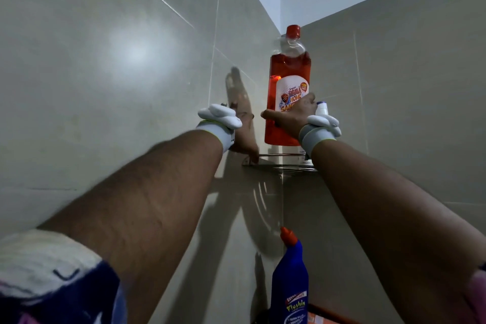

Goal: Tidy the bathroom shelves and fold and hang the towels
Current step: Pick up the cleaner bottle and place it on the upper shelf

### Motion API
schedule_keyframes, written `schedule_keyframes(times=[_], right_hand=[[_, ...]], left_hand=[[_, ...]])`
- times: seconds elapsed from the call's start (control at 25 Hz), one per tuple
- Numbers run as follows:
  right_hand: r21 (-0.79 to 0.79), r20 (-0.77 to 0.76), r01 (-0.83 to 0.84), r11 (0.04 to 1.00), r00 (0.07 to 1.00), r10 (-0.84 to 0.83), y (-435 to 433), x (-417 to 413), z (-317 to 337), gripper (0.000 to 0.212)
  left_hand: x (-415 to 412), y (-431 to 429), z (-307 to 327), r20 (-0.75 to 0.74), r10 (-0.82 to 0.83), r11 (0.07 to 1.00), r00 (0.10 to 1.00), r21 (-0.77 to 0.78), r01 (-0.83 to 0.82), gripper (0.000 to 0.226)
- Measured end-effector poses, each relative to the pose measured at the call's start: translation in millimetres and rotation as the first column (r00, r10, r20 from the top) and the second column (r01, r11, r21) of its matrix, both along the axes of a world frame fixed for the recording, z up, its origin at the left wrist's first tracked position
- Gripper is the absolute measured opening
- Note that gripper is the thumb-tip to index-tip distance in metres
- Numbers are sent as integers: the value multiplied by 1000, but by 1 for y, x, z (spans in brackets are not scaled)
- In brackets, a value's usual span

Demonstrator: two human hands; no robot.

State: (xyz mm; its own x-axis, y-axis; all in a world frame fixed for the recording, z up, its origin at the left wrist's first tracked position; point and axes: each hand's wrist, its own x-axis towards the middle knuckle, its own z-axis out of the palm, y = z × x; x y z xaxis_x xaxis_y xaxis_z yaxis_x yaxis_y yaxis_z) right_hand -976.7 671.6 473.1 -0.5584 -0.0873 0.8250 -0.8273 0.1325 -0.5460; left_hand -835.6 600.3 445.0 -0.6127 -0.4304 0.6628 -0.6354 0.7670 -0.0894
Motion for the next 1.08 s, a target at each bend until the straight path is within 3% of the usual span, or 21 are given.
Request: schedule_keyframes(times=[0.12, 0.24, 0.6, 0.76, 0.96, 1.08], right_hand=[[59, 46, 21, 998, 999, -24, -15, -3, -3, 114], [138, 72, 32, 990, 996, -43, -26, -6, -5, 113], [142, 192, -63, 988, 981, 35, -42, -14, -4, 99], [153, 218, -81, 985, 975, 46, -44, -19, -4, 100], [283, 192, -57, 957, 981, 1, -40, -20, -6, 99], [279, 231, -76, 957, 973, 11, -39, -20, -7, 110]], left_hand=[[0, 2, 11, -64, -133, 991, 989, -7, 132, 115], [-4, 1, 14, -71, -227, 974, 971, -34, 225, 102], [-25, -9, 17, -153, -303, 951, 941, 13, 309, 92], [-29, -8, 17, -151, -321, 946, 935, -17, 323, 76], [-30, -9, 18, -155, -354, 931, 922, 40, 364, 74], [-29, -7, 16, -152, -358, 928, 921, 48, 368, 73]])
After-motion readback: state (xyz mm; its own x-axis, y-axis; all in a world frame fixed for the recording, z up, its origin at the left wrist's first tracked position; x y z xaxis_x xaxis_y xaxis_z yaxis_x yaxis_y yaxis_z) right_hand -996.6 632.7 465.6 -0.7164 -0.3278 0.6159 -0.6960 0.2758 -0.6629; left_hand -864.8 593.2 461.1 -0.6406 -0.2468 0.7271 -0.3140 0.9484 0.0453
